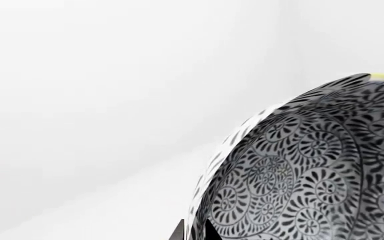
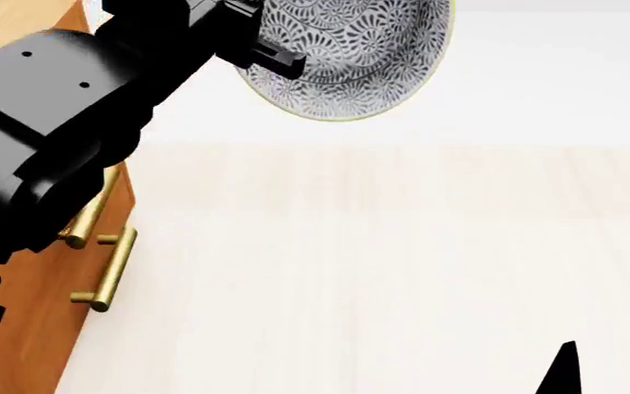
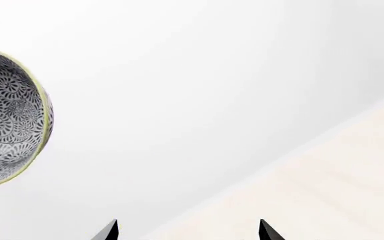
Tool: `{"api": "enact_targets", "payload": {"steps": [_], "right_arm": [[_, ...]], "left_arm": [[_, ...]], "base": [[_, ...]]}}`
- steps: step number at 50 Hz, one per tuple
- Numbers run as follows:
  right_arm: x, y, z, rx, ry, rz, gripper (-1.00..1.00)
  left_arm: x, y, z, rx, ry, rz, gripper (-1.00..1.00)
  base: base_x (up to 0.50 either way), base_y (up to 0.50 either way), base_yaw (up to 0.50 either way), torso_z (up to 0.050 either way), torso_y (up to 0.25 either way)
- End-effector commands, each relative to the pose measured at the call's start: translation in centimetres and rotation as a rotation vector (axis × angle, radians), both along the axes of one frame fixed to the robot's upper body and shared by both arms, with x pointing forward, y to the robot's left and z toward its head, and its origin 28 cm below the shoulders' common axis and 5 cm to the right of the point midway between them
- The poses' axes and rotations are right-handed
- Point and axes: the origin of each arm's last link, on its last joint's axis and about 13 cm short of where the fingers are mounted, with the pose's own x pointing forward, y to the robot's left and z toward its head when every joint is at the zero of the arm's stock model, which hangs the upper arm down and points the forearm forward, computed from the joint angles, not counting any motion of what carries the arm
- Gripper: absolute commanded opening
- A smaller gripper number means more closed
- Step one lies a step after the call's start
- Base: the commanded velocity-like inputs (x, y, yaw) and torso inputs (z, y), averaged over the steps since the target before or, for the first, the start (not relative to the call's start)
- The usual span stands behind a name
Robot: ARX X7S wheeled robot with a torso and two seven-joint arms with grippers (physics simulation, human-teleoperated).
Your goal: Put the bowl on top of the cabinet.
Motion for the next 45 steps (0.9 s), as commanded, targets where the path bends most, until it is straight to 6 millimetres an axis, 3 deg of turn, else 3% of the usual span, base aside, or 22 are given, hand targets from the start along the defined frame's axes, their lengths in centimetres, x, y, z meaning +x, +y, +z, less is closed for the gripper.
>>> {"api": "enact_targets", "payload": {"steps": [1,19,45], "right_arm": [[0.5,0.0,-0.2,-0.007,0.017,-0.008,1.00],[0.3,0.0,-0.1,-0.020,0.020,-0.028,1.00],[0.1,-0.2,-0.1,-0.009,0.017,-0.041,1.00]], "left_arm": [[2.0,0.6,2.9,-0.056,0.100,0.009,-1.00],[1.2,2.5,7.0,-0.323,0.338,0.122,-1.00],[-1.0,2.4,12.2,-0.373,0.323,0.108,-1.00]], "base": [[0.00,0.00,0.00,0.000,0.000],[0.00,0.00,0.00,0.000,0.001],[0.00,0.00,0.00,0.000,0.000]]}}
